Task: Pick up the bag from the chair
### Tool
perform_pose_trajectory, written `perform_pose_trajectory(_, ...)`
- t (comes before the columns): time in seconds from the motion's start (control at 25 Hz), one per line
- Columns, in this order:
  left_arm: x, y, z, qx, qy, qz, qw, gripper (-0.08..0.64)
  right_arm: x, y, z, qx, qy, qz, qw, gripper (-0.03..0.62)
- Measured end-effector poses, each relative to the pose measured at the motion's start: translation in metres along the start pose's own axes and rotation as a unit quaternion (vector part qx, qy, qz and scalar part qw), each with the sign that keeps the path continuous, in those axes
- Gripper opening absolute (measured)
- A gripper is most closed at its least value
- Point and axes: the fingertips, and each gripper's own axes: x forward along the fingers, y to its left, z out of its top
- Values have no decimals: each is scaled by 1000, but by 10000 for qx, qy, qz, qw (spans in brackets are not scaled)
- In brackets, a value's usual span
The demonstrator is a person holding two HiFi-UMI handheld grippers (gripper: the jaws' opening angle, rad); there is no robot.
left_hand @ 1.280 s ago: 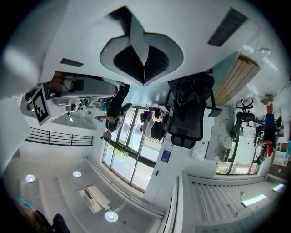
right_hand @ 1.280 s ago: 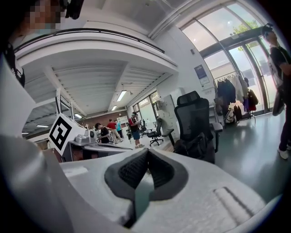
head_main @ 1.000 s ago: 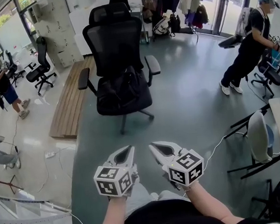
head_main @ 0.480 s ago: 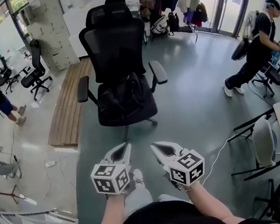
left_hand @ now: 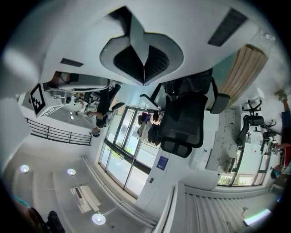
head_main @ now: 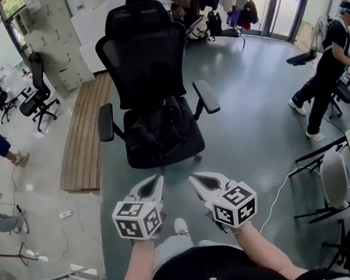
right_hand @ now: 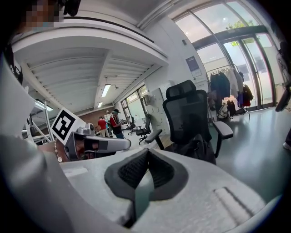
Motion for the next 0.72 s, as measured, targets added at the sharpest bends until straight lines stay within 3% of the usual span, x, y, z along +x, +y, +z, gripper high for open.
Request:
perform_pose_trajectory(0.32,22,41,25,68,22,-221,9997,17,46,-14,17,10,7,-186,9998,-2)
perform_pose_trajectory(0.72,41,63,20,-144,149,-301,9993,17,71,-25,17,90,99,-264,9996,-2)
